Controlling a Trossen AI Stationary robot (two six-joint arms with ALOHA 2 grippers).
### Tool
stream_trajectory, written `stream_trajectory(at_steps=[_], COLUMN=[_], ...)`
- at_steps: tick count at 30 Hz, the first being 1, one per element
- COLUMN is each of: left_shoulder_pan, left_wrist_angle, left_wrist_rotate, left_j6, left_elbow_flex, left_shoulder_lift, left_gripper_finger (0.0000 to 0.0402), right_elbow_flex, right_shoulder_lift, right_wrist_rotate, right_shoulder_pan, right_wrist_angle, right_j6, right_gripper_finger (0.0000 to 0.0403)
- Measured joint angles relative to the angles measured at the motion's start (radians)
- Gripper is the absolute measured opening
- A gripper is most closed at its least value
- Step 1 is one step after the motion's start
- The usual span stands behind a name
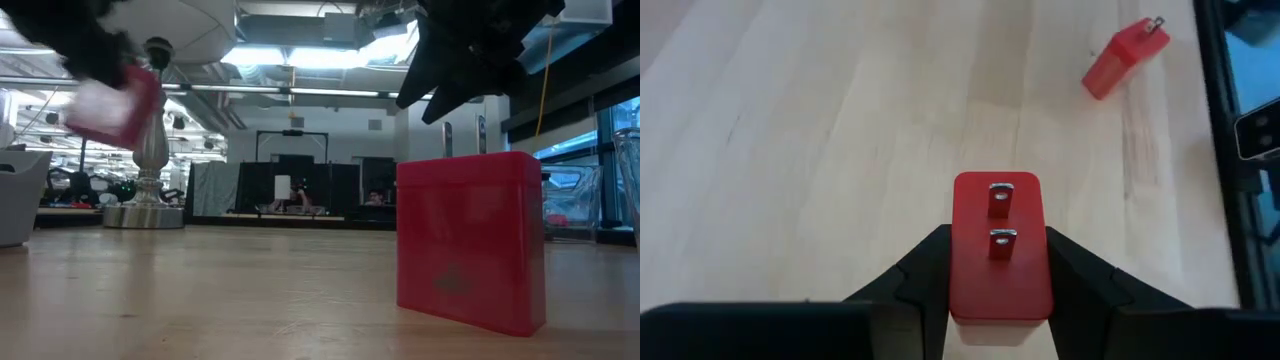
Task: Pick & Place Office items
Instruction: Put the top orange charger adapter into the white bin
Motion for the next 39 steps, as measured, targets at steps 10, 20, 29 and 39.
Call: stream_trajectory(at_steps=[10,20,29,39], left_shoulder_pan=[-0.36,-0.544,-0.592,-0.592], left_wrist_angle=[-0.271,-0.47,-0.477,-0.512], left_wrist_rotate=[-0.156,-0.181,-0.187,-0.204], left_j6=[-0.636,-0.95,-0.964,-0.949], left_elbow_flex=[0.0,0.0,0.0,0.0], left_shoulder_lift=[-0.049,0.004,0.126,0.228], left_gripper_finger=[0.0119,0.012,0.012,0.0125], right_elbow_flex=[-0.047,-0.058,-0.058,-0.058], right_shoulder_lift=[0.0,0.0,0.0,0.0], right_wrist_rotate=[0.008,0.008,0.0,0.0], right_shoulder_pan=[0.0,0.0,-0.001,-0.002], right_wrist_angle=[0.001,0.032,0.07,0.099], right_j6=[0.03,0.056,0.057,0.056], right_gripper_finger=[0.0281,0.0281,0.0281,0.0281])
